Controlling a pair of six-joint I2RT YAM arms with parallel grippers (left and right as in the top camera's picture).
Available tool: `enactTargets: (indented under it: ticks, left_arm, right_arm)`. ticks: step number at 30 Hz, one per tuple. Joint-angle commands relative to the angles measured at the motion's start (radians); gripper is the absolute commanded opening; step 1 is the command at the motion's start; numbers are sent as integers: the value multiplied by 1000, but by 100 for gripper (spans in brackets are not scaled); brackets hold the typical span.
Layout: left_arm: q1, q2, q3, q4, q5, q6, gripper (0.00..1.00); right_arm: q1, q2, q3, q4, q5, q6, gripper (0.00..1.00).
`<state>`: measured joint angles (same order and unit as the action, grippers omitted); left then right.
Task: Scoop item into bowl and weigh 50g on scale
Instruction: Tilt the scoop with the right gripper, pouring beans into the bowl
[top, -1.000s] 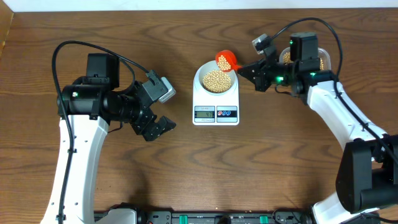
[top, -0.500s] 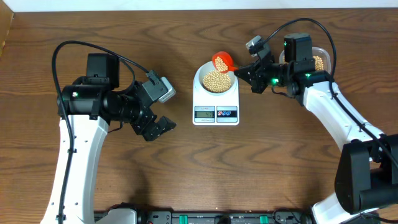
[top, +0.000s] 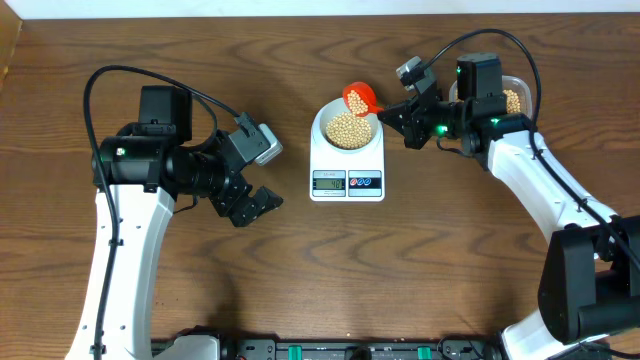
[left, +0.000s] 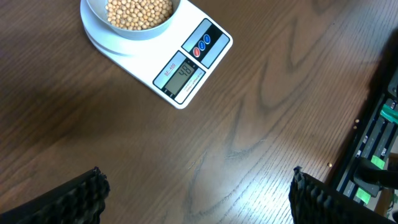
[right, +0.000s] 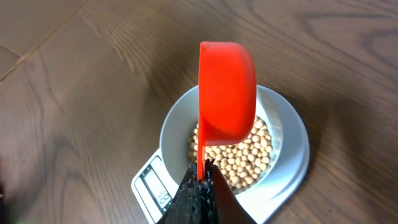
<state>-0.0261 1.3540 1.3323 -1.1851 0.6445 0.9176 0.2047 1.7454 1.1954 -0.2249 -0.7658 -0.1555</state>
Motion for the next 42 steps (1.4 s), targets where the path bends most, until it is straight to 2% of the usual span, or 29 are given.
enactTargets:
  ticks: [1,7,10,15,19,27,30,33,39,42]
  left_arm:
    - [4,-2,-1,-3,-2,13,95]
    - [4,-2,-1,-3,-2,13,95]
    - [4,-2,-1,-3,-2,13,95]
    - [4,-2,-1,-3,-2,13,95]
    - [4,-2,-1,-3,-2,13,95]
    - [4,-2,-1,-3,-2,13,95]
    - [4,-2,-1,-3,-2,13,95]
    - [4,-2,-1,-3,-2,13,95]
    - [4,-2,-1,-3,-2,13,95]
    - [4,-2,-1,-3,-2,13,95]
  right_arm:
    - [-2,-24,-6,-2,24,-10,1]
    - [2,-28,-6,5,-8,-11,1]
    - [2,-26,-6,-3,38,-44,1]
    - [2,-31,-6,5,-30,-44,1]
    - [2,-31,-6,1,23,-51,1]
    - [-1,-31,-6,0,-36,-52,1]
    - [5,-31,-6,-8,2,-70,1]
    - [5,-31,-6,5,-48,-72,1]
    - [12,-31,-6,-11,19,-127,1]
    - [8,-31,-6,-10,-29,-130,1]
